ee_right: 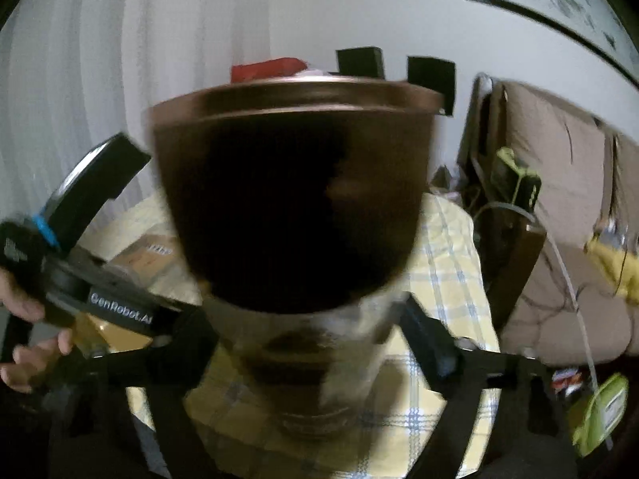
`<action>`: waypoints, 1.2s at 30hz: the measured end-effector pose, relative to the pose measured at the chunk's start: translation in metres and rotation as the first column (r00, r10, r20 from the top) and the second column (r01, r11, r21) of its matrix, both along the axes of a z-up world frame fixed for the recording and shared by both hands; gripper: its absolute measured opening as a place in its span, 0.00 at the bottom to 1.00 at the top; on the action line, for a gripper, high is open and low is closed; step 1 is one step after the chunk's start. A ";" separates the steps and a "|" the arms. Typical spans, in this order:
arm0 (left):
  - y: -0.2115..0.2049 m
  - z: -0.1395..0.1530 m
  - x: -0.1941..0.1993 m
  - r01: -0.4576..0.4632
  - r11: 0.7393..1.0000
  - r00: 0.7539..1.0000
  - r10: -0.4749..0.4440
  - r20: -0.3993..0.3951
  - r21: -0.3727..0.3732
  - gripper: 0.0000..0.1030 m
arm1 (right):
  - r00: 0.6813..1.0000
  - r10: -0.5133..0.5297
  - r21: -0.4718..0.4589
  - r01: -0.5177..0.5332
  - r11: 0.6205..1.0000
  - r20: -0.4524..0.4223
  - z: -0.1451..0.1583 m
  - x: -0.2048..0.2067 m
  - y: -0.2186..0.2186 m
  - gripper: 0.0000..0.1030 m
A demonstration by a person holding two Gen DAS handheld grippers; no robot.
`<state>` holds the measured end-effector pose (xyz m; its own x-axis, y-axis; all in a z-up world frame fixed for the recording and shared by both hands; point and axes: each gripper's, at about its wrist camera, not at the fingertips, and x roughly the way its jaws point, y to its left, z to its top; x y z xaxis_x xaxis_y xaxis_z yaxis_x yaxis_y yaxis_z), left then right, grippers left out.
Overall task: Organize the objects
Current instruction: 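Carry the plastic box with the left gripper while the right gripper carries the jar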
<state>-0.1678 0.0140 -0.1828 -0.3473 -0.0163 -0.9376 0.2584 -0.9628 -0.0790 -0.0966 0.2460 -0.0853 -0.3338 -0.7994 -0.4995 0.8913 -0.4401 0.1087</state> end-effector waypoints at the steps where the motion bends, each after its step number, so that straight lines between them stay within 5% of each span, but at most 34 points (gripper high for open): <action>1: 0.000 0.000 0.000 -0.001 1.000 1.000 0.001 0.000 0.000 1.00 | 1.000 0.007 -0.006 -0.007 1.000 0.022 0.000 -0.002 0.002 0.65; 13: -0.004 0.004 0.003 -0.008 1.000 0.998 0.008 -0.067 0.006 1.00 | 0.999 0.017 0.030 -0.019 0.999 0.043 0.005 0.011 -0.004 0.65; 16: -0.004 0.007 0.006 -0.016 1.000 0.997 0.016 -0.077 0.001 0.91 | 0.998 0.003 0.030 -0.005 1.000 0.066 0.005 0.008 -0.003 0.64; 24: 0.014 0.020 0.025 -0.020 0.996 0.994 0.011 -0.110 -0.082 0.86 | 0.995 -0.035 0.026 0.033 0.999 0.096 0.011 -0.001 0.005 0.64; 36: 0.034 0.082 0.045 -0.043 0.980 0.965 -0.010 -0.261 -0.196 0.86 | 0.997 -0.077 -0.036 0.077 0.996 0.002 0.061 0.015 0.030 0.64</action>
<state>-0.1230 0.0480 -0.1005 -0.5764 -0.2004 -0.7922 0.2704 -0.9616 0.0465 -0.0818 0.2762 -0.0238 -0.3945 -0.7888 -0.4713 0.8549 -0.5031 0.1265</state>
